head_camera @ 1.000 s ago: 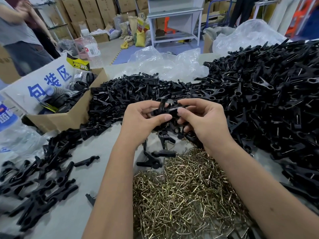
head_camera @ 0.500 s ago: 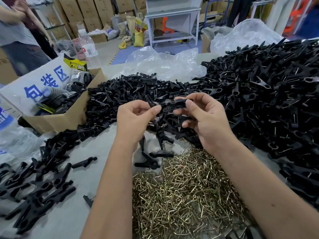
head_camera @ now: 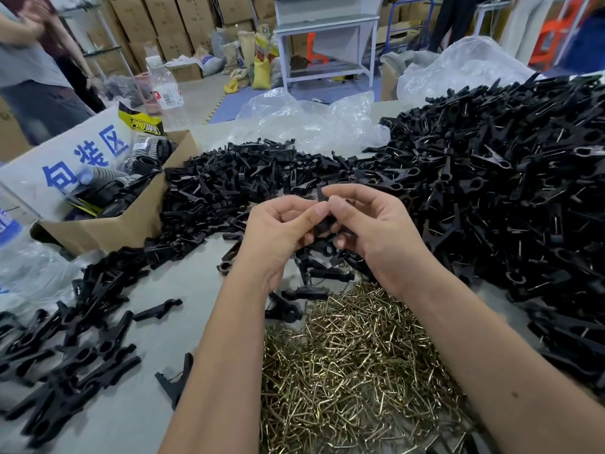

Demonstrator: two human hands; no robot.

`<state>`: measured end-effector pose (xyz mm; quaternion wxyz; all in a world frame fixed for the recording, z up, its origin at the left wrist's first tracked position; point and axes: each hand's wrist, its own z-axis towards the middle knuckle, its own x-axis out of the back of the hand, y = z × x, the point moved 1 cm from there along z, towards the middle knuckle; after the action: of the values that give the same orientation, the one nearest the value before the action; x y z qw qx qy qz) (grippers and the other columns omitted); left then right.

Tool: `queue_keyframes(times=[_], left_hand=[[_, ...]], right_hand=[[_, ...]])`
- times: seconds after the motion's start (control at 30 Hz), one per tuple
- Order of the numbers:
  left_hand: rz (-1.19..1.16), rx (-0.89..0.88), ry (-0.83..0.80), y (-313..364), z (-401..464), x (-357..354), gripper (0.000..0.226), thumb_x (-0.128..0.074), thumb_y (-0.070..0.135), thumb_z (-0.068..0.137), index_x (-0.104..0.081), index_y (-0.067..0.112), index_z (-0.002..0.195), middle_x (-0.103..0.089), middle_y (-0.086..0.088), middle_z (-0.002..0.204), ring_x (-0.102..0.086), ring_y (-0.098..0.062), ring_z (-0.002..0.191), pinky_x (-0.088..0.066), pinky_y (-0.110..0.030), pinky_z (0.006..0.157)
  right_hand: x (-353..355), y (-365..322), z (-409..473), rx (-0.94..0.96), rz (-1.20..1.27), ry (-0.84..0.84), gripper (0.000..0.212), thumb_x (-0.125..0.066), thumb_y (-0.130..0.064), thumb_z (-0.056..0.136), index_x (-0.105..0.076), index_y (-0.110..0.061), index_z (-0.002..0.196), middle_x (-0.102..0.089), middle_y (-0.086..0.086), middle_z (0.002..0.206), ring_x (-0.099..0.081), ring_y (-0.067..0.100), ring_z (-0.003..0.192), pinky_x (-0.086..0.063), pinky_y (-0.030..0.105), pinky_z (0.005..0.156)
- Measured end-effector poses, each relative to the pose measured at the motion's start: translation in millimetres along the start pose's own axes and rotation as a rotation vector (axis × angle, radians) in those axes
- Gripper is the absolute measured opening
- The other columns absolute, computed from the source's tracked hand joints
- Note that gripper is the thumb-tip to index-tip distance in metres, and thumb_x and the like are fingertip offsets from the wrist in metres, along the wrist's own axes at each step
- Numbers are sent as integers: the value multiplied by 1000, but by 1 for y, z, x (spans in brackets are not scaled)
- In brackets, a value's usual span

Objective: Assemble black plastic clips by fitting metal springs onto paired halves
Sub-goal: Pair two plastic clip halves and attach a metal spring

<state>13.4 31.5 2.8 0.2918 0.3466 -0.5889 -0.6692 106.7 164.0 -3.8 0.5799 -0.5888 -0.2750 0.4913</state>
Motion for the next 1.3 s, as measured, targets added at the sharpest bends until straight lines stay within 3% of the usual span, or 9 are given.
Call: queue_keyframes(times=[0.13, 0.23, 0.33, 0.67, 0.83, 1.13, 1.3], left_hand=[[-26, 43, 3, 0, -1, -2, 23, -83, 28, 72, -82, 9, 85, -73, -7, 73, -65, -11, 63, -50, -17, 55], [-45, 80, 30, 1, 0, -3, 18, -78, 28, 81, -82, 11, 84, -72, -5, 76, -62, -10, 61, -50, -16, 54], [-34, 102, 58, 1, 1, -4, 21, -73, 24, 94, -80, 12, 78, -65, 0, 67, -55, -7, 53, -46, -15, 50], [-53, 136, 134, -2, 5, 1, 18, -77, 22, 93, -78, 6, 85, -65, -2, 72, -56, -8, 53, -45, -17, 48], [-16, 137, 76, -2, 6, 5, 21, -77, 24, 92, -81, 15, 74, -66, -2, 71, -56, -8, 53, -45, -17, 48], [-31, 164, 37, -3, 6, 8, 17, -77, 21, 91, -79, 5, 90, -66, -4, 74, -53, -9, 52, -42, -16, 47], [-44, 164, 28, -3, 5, 7, 11, -77, 19, 91, -79, 8, 91, -67, -3, 75, -54, -9, 52, -42, -15, 45]], right_hand=[[0, 1, 0, 84, -66, 82, 6, -77, -9, 92, -79, -14, 95, -74, 2, 83, -67, 17, 74, -58, 28, 72], [1, 2, 0, 117, -80, 98, 13, -74, -3, 92, -80, -14, 96, -77, 2, 85, -68, 14, 77, -58, 28, 74], [1, 2, -1, 187, -119, 113, 14, -76, 0, 90, -79, -11, 99, -78, 2, 87, -69, 12, 77, -57, 23, 72], [-1, 3, -3, 439, -438, 120, 16, -74, -1, 92, -77, -14, 101, -77, -6, 96, -73, 19, 95, -60, 38, 87], [4, 3, -1, 417, -433, 133, 15, -74, -2, 92, -77, -13, 102, -77, -4, 95, -73, 18, 92, -61, 39, 85], [5, 1, -2, 376, -372, 113, 16, -72, 2, 93, -77, -10, 102, -77, 2, 94, -73, 21, 89, -62, 45, 84], [6, 0, -2, 369, -350, 79, 16, -72, 4, 93, -77, -8, 102, -77, 3, 94, -74, 23, 88, -63, 37, 81]])
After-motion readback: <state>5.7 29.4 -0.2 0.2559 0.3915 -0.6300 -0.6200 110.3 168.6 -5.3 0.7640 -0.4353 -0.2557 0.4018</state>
